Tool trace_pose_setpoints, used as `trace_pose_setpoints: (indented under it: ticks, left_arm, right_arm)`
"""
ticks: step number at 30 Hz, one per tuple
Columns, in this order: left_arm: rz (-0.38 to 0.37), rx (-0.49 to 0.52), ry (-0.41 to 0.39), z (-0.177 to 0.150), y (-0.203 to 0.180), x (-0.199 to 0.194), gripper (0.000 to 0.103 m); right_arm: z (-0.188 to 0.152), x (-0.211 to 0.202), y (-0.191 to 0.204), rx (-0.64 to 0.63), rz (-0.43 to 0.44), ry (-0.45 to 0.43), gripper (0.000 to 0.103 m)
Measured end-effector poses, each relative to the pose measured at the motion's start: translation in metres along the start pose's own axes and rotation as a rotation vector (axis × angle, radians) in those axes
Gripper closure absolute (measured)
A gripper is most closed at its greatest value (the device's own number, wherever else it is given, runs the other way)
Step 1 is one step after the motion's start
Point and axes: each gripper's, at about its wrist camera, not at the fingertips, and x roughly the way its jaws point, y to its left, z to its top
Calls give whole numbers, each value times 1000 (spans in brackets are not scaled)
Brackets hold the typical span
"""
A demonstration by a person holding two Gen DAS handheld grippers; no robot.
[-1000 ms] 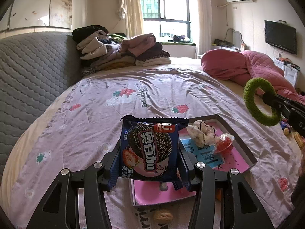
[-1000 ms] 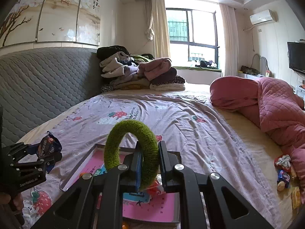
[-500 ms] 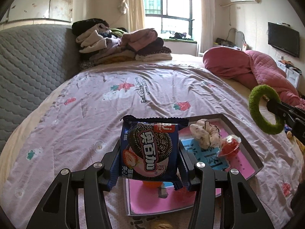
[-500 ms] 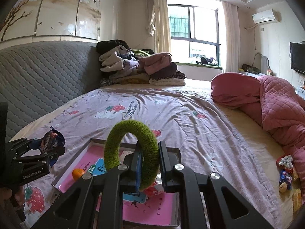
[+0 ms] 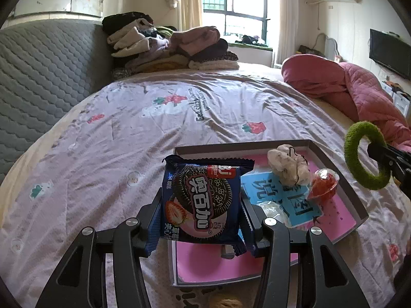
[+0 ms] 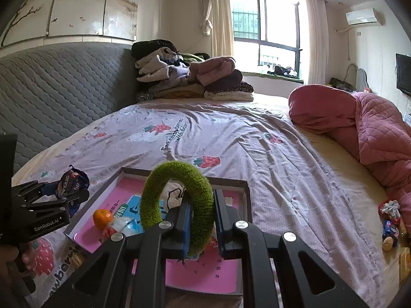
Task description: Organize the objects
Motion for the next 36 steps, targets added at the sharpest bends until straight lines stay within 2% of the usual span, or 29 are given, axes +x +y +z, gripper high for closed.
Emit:
trace_pose_setpoints:
  ticks: [8,36]
  left_arm:
    - [-5,-8,20,-9,0,9,50]
    - [-11,1,51,-30,-6,23,50]
  right_arm:
    - [-11,11,-5,7,-10,43,87]
    - [-25,25,-8,27,6,111,87]
